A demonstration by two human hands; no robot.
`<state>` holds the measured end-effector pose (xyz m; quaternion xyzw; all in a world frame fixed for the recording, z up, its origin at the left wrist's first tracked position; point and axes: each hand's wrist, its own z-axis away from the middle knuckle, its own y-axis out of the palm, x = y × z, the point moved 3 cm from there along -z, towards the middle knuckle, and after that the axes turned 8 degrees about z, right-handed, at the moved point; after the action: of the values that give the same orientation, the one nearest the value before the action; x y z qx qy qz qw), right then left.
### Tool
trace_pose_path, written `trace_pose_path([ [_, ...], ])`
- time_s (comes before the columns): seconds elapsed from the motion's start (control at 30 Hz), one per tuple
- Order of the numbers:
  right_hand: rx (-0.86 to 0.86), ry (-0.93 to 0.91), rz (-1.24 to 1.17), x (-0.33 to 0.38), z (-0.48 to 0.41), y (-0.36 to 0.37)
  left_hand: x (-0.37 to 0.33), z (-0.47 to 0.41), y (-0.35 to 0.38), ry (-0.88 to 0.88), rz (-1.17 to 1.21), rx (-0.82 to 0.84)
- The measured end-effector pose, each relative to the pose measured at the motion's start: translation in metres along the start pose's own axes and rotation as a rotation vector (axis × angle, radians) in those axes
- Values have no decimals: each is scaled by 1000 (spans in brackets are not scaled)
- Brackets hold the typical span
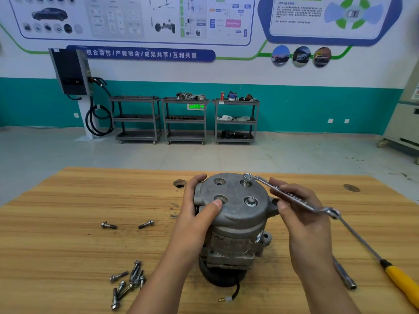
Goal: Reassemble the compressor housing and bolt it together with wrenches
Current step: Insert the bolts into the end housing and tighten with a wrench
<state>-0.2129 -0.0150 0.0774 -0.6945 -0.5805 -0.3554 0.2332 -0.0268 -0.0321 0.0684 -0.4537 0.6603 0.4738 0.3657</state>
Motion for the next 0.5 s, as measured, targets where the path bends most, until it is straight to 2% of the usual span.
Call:
trace_pose_path([
  [0.17, 177, -370, 479, 24, 2, 9, -2, 1, 1, -1, -31, -8],
  [0.27, 243, -527, 663, 39, -12, 24, -1, 0, 1, 6, -50, -9],
  [0.4, 362, -567, 859, 52, -34, 53, -2, -1, 0, 16, -46, 8],
  [0.5, 438, -471, 996, 52, -51, 77, -3, 0, -1, 13, -43, 6],
])
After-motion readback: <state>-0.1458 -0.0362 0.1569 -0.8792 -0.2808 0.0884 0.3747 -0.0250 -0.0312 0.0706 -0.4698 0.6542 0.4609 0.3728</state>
